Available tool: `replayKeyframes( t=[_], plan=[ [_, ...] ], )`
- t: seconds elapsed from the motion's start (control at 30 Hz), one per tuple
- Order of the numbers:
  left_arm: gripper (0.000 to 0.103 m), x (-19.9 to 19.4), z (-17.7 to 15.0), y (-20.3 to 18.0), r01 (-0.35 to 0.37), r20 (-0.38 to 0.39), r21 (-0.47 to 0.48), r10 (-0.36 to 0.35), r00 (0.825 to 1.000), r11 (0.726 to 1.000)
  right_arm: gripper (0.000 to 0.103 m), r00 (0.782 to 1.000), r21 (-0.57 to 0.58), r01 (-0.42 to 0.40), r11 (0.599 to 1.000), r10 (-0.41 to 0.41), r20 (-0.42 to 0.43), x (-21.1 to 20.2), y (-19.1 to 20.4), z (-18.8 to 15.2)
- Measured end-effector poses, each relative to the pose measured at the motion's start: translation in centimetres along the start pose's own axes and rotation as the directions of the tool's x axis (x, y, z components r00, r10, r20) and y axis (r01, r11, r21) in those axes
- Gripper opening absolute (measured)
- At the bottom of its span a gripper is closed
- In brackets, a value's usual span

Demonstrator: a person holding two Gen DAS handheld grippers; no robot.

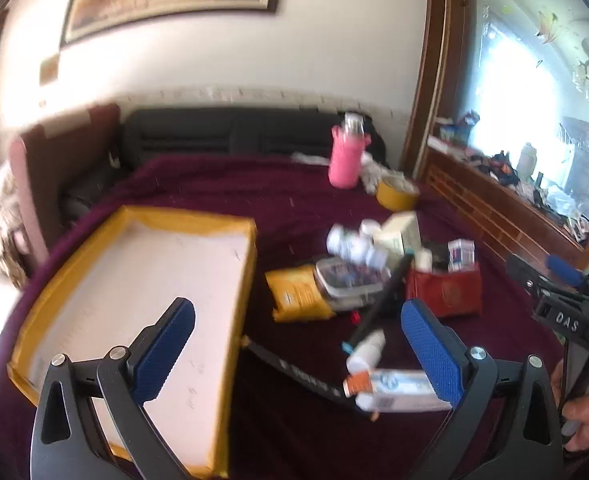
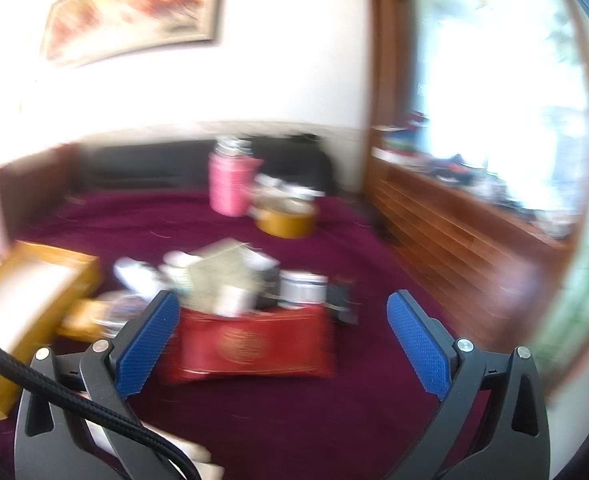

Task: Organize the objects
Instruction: 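Grasp a black marker with the left gripper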

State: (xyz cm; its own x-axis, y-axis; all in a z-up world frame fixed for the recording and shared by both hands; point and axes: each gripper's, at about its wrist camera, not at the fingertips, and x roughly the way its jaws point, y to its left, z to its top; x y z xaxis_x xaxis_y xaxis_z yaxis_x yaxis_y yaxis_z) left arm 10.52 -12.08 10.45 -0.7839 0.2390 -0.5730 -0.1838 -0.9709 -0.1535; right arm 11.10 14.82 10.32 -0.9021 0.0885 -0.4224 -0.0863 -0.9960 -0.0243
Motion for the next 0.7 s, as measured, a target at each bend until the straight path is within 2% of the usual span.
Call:
replayKeyframes(
  t=[0.07,0.13,0.23,0.27,0.33,0.47,0.5,0.57,0.63,0.7],
  plan=[
    [0.101,2.0,-1.0,-0.1,0.009,-0.115,-0.024,-0.012,0.993,1.0,0.103,0.991,0.054,-0.03,0.998,0.037,-0.13,2.0,0.0,-0.2],
    [0.101,3.4,-2.0,0.0,-0.015,-0.188,-0.056,0.004,0.982,0.998,0.103,0.987,0.133,-0.045,0.99,0.065,-0.149,3.3,-0.8,-1.1],
    [0.1,5.9,-3.3,-0.4,-0.038,-0.283,-0.104,0.007,0.959,0.994,0.103,0.98,0.135,-0.035,0.99,0.06,-0.189,5.1,-1.5,-2.0],
    [0.098,6.1,-3.4,-1.0,-0.068,-0.268,-0.079,0.045,0.962,0.995,0.103,0.979,0.133,-0.038,0.99,0.063,-0.194,5.0,-1.8,-2.1],
    [0.087,6.9,-3.4,-2.3,-0.024,-0.291,-0.067,0.003,0.957,0.997,0.103,0.981,0.136,-0.037,0.99,0.061,-0.182,5.2,-2.1,-2.7],
    [0.04,9.3,-4.4,-3.2,-0.011,-0.381,-0.085,-0.022,0.924,0.996,0.103,0.984,0.17,-0.031,0.985,0.06,-0.169,5.6,-2.9,-3.9],
    [0.032,9.8,-4.6,-3.2,-0.009,-0.398,-0.094,-0.03,0.917,0.996,0.103,0.983,0.178,-0.032,0.983,0.063,-0.173,5.8,-3.2,-4.0],
    [0.029,10.5,-4.3,-3.2,-0.01,-0.392,-0.1,-0.03,0.92,0.995,0.103,0.982,0.197,-0.044,0.979,0.078,-0.17,5.6,-3.5,-4.0],
    [0.027,11.2,-4.0,-3.0,-0.012,-0.402,-0.115,-0.036,0.915,0.993,0.103,0.984,0.214,-0.052,0.975,0.087,-0.155,5.3,-4.0,-4.0],
    [0.027,11.7,-3.8,-3.3,-0.025,-0.393,-0.101,-0.017,0.919,0.995,0.103,0.982,0.216,-0.053,0.975,0.089,-0.164,5.5,-4.0,-4.2]
  ],
)
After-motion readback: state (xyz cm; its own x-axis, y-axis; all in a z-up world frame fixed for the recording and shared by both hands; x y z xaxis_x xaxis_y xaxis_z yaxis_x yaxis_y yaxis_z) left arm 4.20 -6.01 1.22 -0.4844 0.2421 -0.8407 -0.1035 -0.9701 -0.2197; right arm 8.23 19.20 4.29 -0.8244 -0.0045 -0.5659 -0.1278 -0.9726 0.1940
